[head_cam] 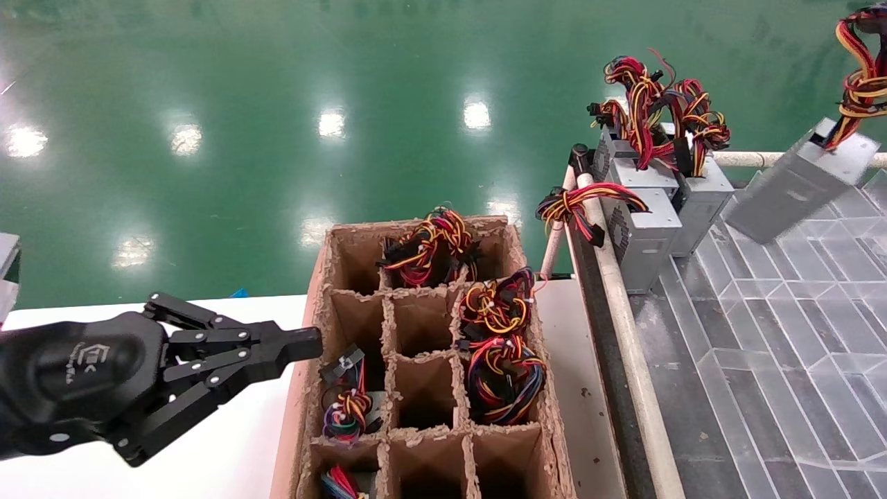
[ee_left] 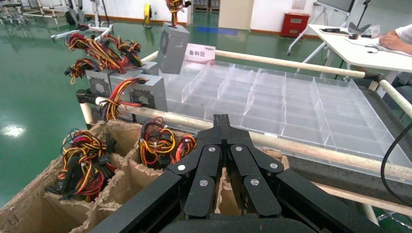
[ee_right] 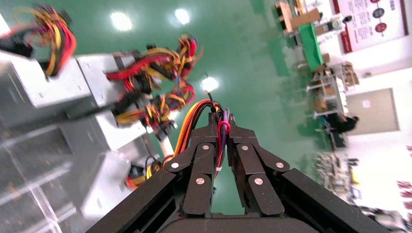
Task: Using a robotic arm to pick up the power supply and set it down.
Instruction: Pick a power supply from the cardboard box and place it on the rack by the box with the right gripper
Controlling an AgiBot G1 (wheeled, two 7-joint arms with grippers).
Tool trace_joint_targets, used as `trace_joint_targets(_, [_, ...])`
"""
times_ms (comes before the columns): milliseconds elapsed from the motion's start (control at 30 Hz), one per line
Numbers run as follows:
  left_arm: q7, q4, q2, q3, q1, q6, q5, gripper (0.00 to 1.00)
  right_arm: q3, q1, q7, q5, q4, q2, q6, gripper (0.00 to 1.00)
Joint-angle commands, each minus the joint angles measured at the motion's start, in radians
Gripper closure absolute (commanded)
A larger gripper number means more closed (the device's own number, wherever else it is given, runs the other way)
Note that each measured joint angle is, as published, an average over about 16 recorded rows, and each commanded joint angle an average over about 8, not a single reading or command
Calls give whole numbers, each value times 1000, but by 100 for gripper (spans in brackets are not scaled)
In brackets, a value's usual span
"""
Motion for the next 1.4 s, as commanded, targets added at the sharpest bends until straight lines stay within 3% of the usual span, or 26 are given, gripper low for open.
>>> trace_joint_targets(33, [0, 0, 0, 0, 0, 0, 0, 100, -3, -22, 21, -11, 43, 12, 21, 100])
trace_joint_targets(333, [0, 0, 0, 0, 0, 0, 0, 100, -8, -96, 159, -21, 257, 87, 53, 100])
trace_joint_targets(700, [0, 0, 0, 0, 0, 0, 0, 100, -41, -167, 177, -88, 426, 114, 97, 100])
trace_joint_targets(1233, [0, 0, 0, 0, 0, 0, 0, 100, -46, -177, 186, -101, 449, 116, 110, 100])
trace_joint_targets(1400, [0, 0, 0, 0, 0, 0, 0, 100, -60, -156, 77, -125, 444, 100, 88, 100])
